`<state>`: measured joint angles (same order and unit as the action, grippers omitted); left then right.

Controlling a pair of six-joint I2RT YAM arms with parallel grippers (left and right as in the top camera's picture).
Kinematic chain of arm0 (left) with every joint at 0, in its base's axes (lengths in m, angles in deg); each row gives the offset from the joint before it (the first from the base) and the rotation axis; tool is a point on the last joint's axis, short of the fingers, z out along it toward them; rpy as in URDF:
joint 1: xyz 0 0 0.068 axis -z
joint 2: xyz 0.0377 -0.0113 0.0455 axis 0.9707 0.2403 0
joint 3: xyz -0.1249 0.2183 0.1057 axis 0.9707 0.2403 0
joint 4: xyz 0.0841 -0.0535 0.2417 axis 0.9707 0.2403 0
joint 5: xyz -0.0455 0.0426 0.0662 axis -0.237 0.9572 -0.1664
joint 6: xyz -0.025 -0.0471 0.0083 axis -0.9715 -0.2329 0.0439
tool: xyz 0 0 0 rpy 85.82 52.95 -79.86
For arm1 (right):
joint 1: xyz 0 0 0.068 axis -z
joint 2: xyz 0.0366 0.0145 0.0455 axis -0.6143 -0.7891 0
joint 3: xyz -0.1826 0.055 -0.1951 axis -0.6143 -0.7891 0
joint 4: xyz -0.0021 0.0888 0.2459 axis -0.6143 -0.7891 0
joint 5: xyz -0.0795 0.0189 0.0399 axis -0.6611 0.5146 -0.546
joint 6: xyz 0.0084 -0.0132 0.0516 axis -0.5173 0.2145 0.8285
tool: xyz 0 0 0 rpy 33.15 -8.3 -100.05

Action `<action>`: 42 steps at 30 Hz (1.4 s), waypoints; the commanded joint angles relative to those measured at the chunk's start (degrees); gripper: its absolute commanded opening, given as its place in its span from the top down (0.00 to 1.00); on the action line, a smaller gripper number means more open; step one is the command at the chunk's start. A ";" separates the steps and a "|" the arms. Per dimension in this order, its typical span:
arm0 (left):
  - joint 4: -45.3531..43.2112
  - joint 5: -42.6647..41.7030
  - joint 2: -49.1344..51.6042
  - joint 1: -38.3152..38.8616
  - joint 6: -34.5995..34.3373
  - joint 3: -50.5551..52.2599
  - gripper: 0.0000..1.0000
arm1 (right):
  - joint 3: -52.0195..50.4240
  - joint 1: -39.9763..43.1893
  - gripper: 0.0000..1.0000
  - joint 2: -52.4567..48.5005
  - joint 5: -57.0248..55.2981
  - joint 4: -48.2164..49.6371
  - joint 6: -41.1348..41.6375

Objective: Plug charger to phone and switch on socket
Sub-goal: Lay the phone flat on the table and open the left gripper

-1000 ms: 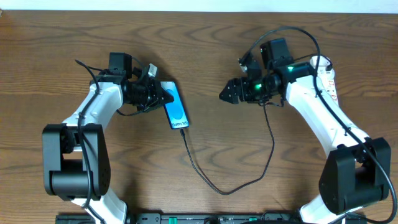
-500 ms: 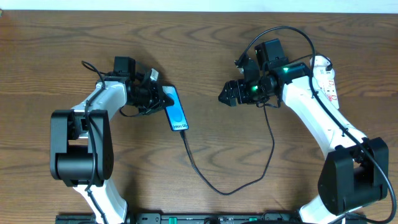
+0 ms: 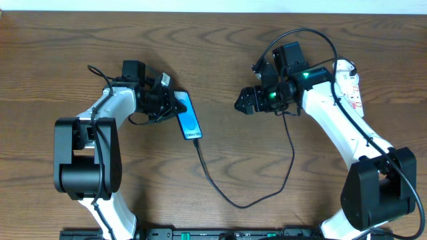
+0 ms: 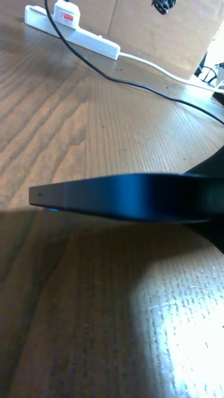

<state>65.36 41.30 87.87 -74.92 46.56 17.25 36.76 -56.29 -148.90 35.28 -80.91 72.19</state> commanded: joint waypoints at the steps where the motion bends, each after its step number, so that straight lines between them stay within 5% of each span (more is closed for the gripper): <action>1: -0.44 -0.66 2.62 -0.17 0.79 -0.59 0.93 | 0.83 -1.53 0.16 0.74 -1.18 -0.26 -0.87; 18: -0.81 3.67 6.80 -0.20 0.81 -0.59 0.92 | 0.83 -1.81 0.16 0.74 -2.43 -0.26 -0.85; 42: 2.29 20.41 6.78 -0.24 0.81 -0.59 0.64 | 0.83 -1.79 0.13 0.74 -2.86 -0.28 -0.87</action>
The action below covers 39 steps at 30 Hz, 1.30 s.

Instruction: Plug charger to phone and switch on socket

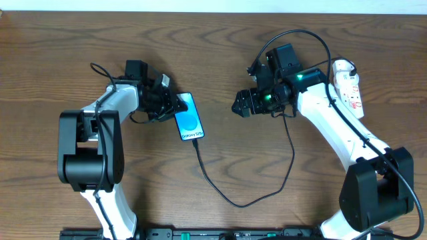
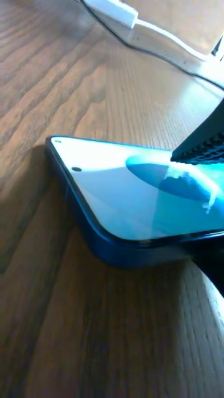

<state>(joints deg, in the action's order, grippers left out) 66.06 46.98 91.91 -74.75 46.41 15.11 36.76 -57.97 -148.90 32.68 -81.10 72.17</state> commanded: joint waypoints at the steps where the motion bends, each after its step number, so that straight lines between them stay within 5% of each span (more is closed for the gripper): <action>1: 1.86 15.74 2.73 -0.42 0.96 1.55 0.63 | 0.83 -0.11 0.13 0.74 -0.26 -0.09 -0.85; 15: 6.29 28.96 0.33 -0.42 0.96 0.48 0.63 | 0.83 -0.11 0.13 0.76 -0.33 -0.79 -1.97; 26: 14.88 31.08 -21.70 -0.42 0.98 -1.20 0.62 | 0.83 -0.11 0.15 0.76 -0.33 -1.14 -2.05; 39: 21.90 31.06 -45.29 -0.42 0.96 -1.20 0.30 | 1.27 2.60 0.37 5.70 -0.31 -1.14 -3.82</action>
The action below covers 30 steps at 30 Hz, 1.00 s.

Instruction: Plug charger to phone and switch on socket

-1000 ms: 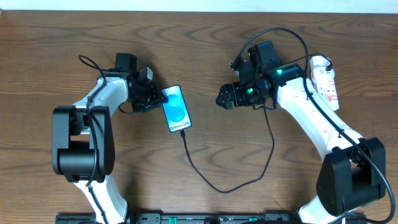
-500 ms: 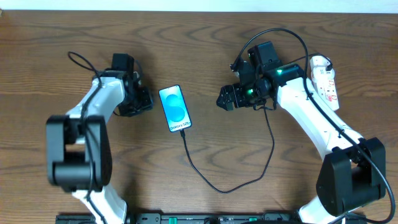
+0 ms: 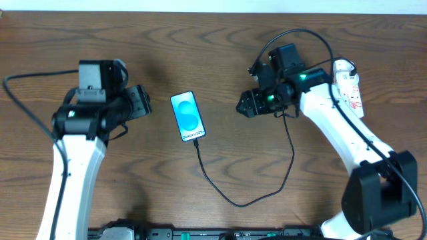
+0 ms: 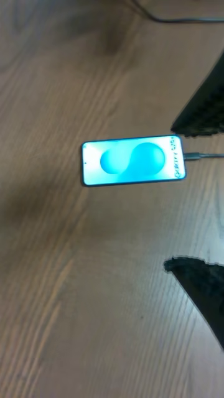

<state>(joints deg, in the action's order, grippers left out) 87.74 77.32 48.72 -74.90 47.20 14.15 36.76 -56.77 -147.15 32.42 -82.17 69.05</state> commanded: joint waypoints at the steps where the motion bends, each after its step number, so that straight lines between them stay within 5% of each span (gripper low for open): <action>1: 0.22 0.74 -2.69 -0.26 0.17 -0.24 0.25 | 1.27 1.79 0.41 4.70 -0.07 -0.09 -0.70; 3: 0.20 0.76 -3.56 -0.26 0.17 -0.24 0.16 | 1.27 2.69 0.51 6.14 -0.22 -0.39 -0.66; 11: 0.20 0.74 -3.82 -0.26 0.17 -0.17 0.12 | 1.51 7.89 0.92 10.45 -3.06 -4.26 0.39; 12: 0.20 0.74 -3.85 -0.26 0.17 -0.17 0.00 | 1.66 8.94 0.95 10.60 -3.02 -4.76 0.39; 13: 0.20 0.74 -3.85 -0.26 0.17 -0.17 0.00 | 1.79 9.92 0.98 10.69 -3.02 -5.05 0.39; 30: 0.20 0.74 -3.82 -0.26 0.17 -0.17 0.01 | 7.37 30.42 0.99 10.29 -5.99 -8.83 0.39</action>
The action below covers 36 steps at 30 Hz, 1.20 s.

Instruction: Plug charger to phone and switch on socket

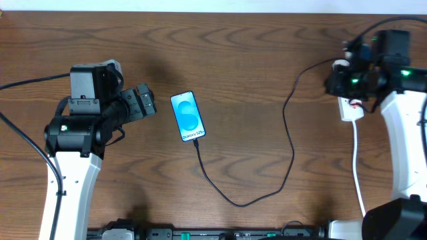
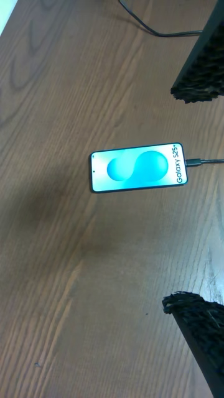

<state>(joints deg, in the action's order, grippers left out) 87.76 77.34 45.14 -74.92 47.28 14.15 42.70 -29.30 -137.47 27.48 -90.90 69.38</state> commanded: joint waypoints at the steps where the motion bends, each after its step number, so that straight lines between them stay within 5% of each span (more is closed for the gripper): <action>1: 0.17 0.72 -0.24 -0.24 0.09 -0.17 0.01 | 1.42 4.24 0.99 0.35 -1.05 -0.07 0.04; 16: 0.17 0.72 -0.26 -0.24 0.09 -0.17 0.01 | 1.40 13.55 0.99 -9.46 -2.08 8.02 -5.22; 36: 0.17 0.72 -0.24 -0.24 0.09 -0.17 0.01 | 1.27 15.43 0.99 -23.69 -6.78 20.57 -9.75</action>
<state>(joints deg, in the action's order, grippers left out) 87.76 77.34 45.14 -74.92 47.28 14.15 43.01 -14.44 -158.65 21.58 -71.33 60.06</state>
